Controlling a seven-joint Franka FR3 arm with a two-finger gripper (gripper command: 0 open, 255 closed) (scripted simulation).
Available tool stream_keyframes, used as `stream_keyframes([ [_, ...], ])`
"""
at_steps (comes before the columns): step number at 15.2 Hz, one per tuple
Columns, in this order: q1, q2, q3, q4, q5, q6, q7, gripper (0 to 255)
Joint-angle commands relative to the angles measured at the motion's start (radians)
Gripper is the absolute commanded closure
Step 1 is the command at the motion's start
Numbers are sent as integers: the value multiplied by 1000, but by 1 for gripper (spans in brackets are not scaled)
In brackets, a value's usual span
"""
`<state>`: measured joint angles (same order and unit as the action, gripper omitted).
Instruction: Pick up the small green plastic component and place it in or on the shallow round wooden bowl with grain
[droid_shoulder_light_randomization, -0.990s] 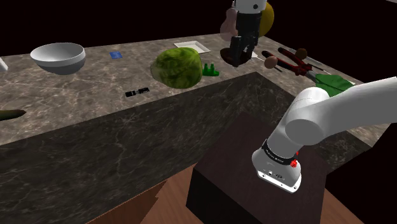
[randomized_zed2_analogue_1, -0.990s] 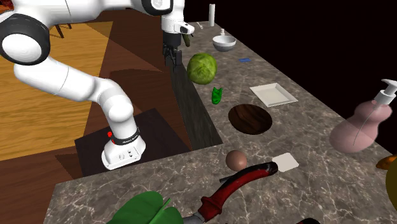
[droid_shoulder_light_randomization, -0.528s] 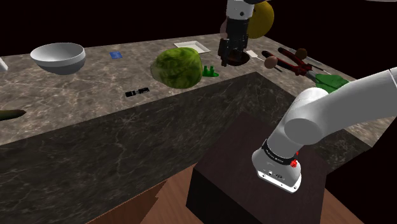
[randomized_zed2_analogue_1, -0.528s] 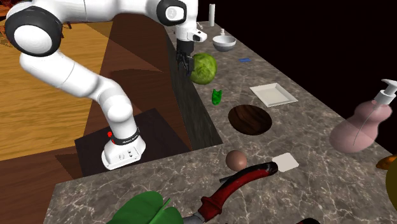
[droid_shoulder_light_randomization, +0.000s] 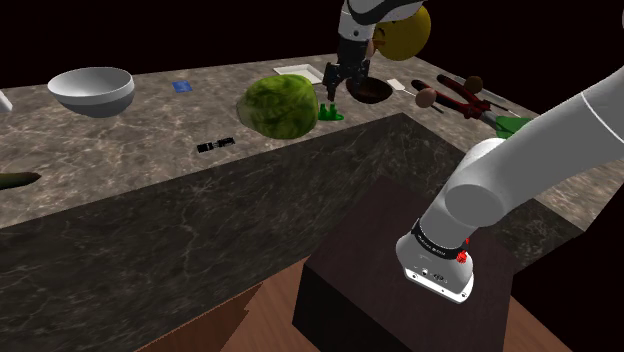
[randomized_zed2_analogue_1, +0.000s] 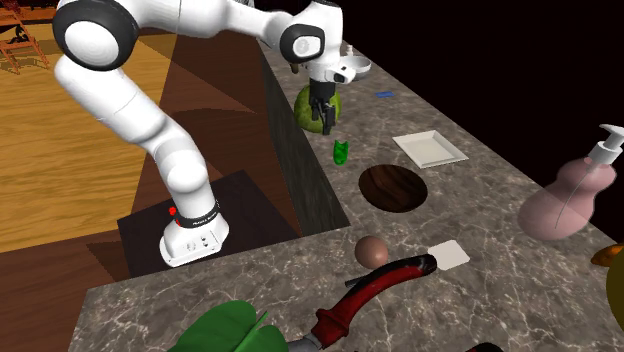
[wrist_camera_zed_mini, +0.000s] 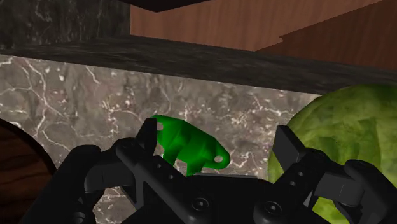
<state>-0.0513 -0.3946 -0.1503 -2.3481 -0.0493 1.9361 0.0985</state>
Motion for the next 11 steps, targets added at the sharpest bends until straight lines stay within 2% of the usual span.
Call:
stream_keyframes([
  [1, -7, 59, -17, 26, 12, 57, 0, 0],
  [5, -18, 174, -50, 85, 43, 152, -10, 0],
  [11, -17, 209, -52, 36, 51, 234, -16, 0],
])
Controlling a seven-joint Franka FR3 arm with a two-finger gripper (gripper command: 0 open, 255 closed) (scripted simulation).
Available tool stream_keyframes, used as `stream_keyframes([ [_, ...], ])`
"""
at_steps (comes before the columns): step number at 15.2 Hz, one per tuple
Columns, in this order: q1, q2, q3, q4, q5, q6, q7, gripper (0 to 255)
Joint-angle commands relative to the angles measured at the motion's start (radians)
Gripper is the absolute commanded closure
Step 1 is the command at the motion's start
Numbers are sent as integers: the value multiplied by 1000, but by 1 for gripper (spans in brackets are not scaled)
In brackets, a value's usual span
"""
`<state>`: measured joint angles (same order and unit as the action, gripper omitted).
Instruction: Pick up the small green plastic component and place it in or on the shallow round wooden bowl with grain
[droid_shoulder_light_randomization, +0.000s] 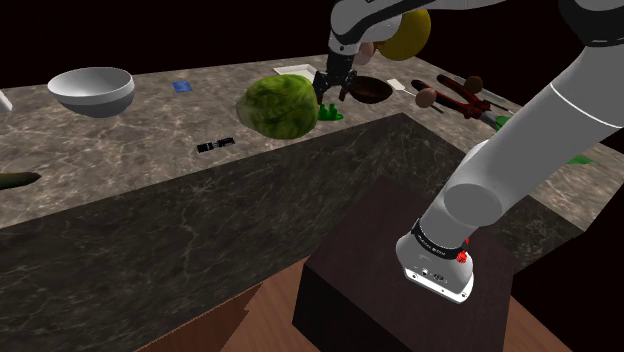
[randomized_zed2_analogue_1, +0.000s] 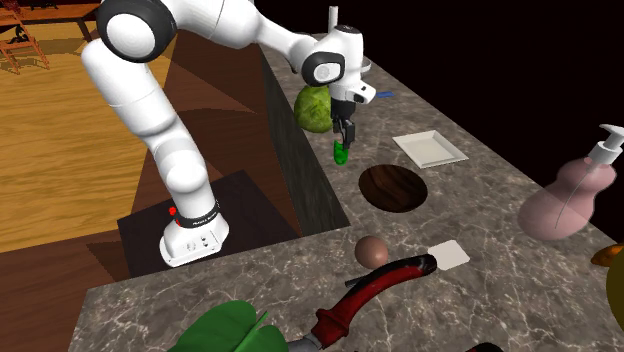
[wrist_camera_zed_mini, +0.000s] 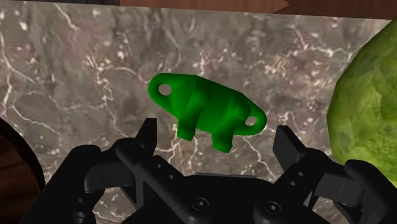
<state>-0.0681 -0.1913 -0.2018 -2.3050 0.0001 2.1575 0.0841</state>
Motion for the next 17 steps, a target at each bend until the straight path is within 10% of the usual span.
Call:
stream_keyframes([
  [1, 0, 12, -1, -14, 3, 27, -2, 0],
  [9, 1, 16, -1, -18, 4, 35, -3, 0],
  [10, 1, 16, -1, -18, 4, 35, -3, 255],
  [17, 1, 16, -1, -18, 4, 35, -3, 255],
])
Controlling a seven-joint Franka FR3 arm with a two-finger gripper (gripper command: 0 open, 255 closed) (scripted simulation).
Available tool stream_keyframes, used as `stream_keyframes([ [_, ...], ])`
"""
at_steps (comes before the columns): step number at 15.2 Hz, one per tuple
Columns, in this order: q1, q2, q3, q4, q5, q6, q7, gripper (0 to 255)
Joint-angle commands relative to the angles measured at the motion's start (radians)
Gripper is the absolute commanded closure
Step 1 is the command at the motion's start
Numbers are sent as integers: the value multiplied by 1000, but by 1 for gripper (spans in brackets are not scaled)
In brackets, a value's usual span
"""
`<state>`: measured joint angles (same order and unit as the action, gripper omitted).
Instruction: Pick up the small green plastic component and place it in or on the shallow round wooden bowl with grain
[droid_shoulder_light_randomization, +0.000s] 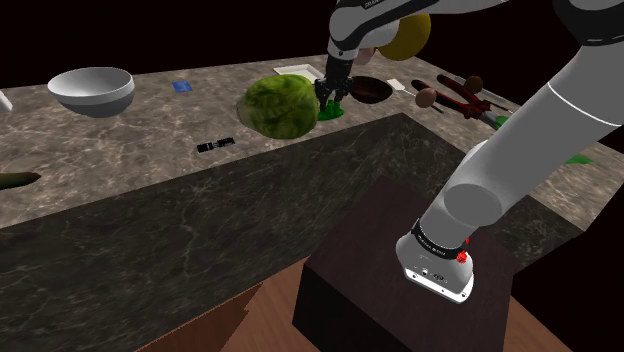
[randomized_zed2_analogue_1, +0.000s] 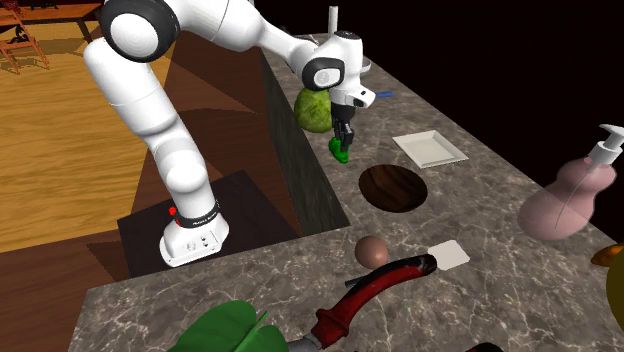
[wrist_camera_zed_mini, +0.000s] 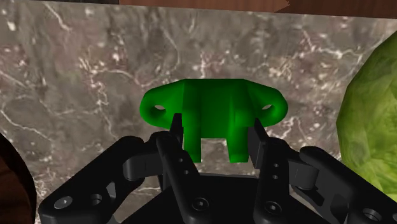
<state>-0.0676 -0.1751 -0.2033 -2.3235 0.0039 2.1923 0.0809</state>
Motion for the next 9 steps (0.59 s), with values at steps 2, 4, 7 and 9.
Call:
stream_keyframes([
  [2, 0, 0, 0, 0, 0, 0, 0, 255],
  [4, 0, -12, 1, 16, -3, -28, 3, 255],
  [7, 0, -28, 3, 42, -6, -69, 7, 255],
  [9, -1, -37, 4, 60, -8, -97, 9, 255],
])
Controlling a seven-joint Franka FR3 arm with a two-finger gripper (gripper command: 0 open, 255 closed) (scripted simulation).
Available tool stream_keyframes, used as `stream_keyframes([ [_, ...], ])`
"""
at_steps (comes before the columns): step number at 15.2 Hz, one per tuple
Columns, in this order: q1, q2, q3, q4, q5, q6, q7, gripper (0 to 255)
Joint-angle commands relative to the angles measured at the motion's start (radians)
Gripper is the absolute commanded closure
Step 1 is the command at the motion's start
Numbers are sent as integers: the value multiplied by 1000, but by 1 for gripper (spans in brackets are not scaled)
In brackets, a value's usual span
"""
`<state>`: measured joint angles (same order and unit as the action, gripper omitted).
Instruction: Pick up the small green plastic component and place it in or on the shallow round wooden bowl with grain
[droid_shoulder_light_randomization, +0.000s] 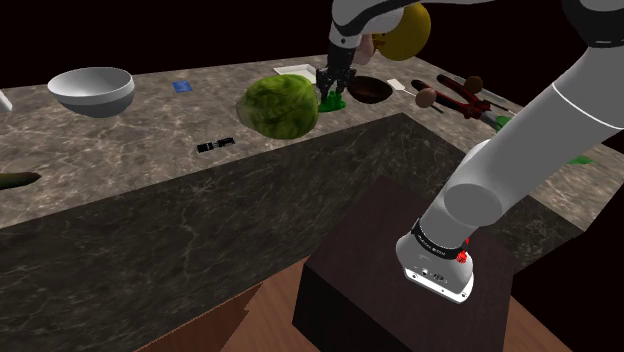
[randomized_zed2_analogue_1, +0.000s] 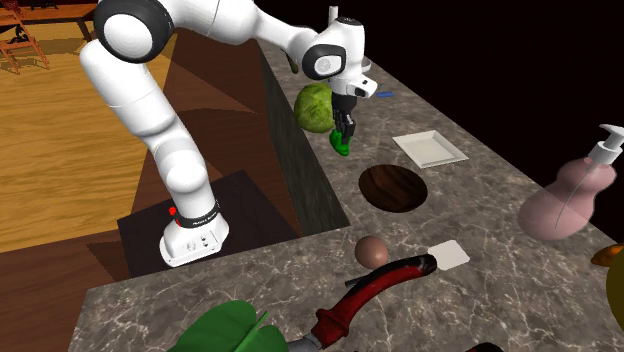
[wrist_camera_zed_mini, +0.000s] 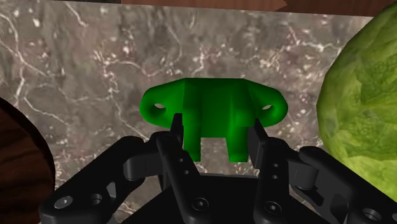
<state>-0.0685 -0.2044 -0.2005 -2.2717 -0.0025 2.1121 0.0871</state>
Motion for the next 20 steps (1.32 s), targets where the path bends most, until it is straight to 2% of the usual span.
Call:
stream_keyframes([
  [1, 0, -13, 2, 18, -2, -30, 4, 255],
  [16, 1, -51, 10, 180, -8, -230, 15, 255],
  [20, -35, -16, -54, 231, -12, -248, -85, 255],
])
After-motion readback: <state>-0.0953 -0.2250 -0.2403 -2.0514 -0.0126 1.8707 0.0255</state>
